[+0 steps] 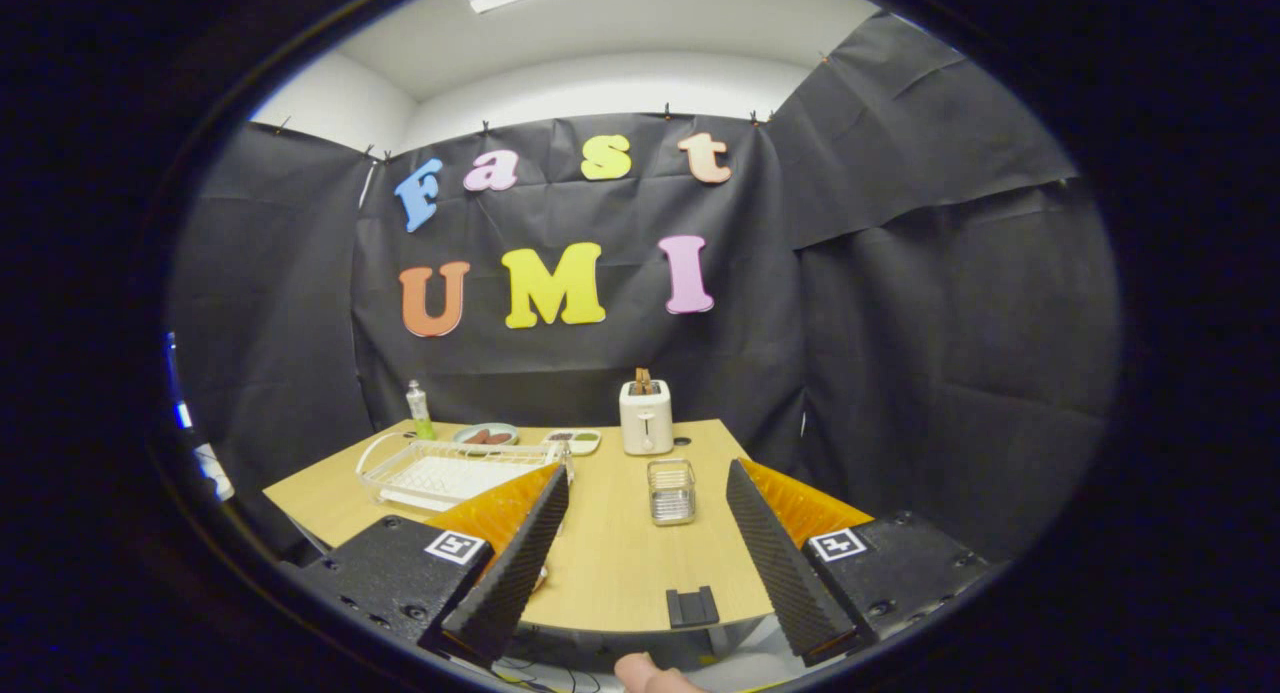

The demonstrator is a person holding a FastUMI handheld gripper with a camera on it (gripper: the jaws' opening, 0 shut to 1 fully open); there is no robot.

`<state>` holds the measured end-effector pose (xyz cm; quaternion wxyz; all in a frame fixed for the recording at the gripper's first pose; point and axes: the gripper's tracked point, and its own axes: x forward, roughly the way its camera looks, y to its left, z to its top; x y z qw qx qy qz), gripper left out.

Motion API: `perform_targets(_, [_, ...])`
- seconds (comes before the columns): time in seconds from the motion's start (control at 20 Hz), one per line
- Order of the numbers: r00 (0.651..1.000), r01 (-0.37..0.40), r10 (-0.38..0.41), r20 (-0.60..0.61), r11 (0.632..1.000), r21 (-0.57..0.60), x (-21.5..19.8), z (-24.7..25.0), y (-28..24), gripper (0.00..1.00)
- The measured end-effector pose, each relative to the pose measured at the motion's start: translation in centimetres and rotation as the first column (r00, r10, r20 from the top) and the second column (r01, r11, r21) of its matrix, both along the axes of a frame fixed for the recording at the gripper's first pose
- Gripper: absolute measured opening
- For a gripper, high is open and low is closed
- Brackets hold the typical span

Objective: Take the plate from the dish rack, then take the spoon from the basket and place it into the plate.

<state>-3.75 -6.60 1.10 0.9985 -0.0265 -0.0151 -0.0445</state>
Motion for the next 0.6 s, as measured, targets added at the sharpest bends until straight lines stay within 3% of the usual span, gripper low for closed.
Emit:
perform_targets(0.4, [1.0, 0.018, -0.017, 0.024, 0.999, -0.031, -1.4, 0.7, 0.4, 1.0])
perform_targets(0.6, [0.999, -0.012, 0.013, 0.04, 0.999, -0.04, -1.5, 1.0, 1.4, 1.0])
